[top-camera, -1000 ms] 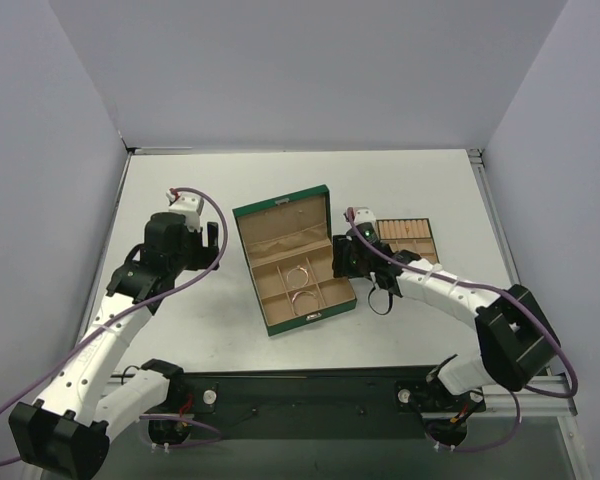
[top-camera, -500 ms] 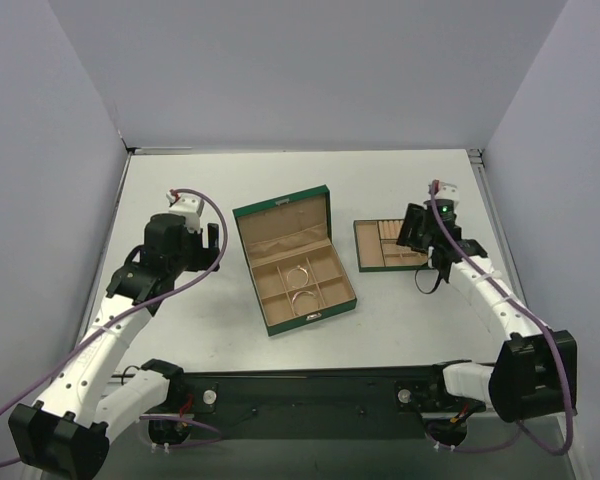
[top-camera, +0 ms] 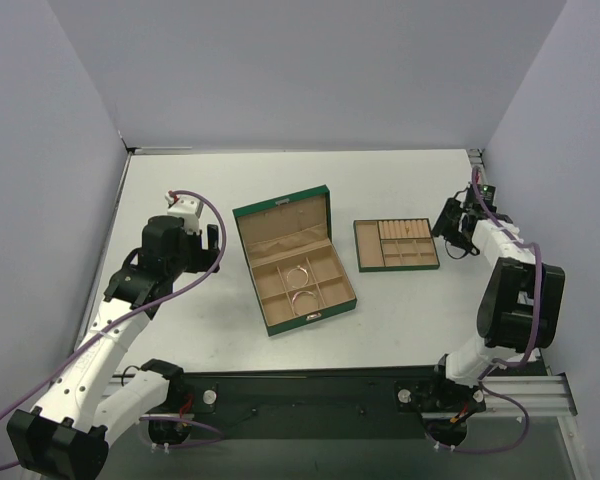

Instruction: Organize the mixed jewelry

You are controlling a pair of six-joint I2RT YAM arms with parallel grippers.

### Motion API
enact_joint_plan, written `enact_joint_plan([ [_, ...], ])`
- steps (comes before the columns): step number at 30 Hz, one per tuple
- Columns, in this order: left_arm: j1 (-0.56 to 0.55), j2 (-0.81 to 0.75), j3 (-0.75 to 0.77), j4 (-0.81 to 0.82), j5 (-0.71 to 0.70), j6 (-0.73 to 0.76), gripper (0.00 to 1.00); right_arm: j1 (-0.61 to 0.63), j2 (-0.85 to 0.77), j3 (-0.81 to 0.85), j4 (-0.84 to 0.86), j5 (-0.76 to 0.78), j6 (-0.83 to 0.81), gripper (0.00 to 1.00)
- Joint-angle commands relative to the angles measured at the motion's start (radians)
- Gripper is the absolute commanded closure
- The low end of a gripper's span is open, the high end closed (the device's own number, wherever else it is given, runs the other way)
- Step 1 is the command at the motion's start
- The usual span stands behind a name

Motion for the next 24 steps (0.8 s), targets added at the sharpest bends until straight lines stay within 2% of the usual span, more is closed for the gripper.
enact_joint_plan([
  [1,0.006,-0.020,0.001,0.027,0.017,0.006,0.13,-0.007,0.032,0.045,-0.068,-0.084,-0.046,0.51],
  [4,0.006,-0.017,0.000,0.027,0.024,0.008,0.13,-0.008,0.065,0.054,-0.068,-0.105,-0.077,0.60],
  [11,0.006,-0.014,0.000,0.030,0.043,0.011,0.13,-0.008,0.096,0.039,-0.043,-0.053,-0.109,0.62],
  [24,0.006,-0.005,-0.002,0.033,0.057,0.014,0.13,-0.005,0.181,0.027,0.044,-0.064,-0.104,0.67],
])
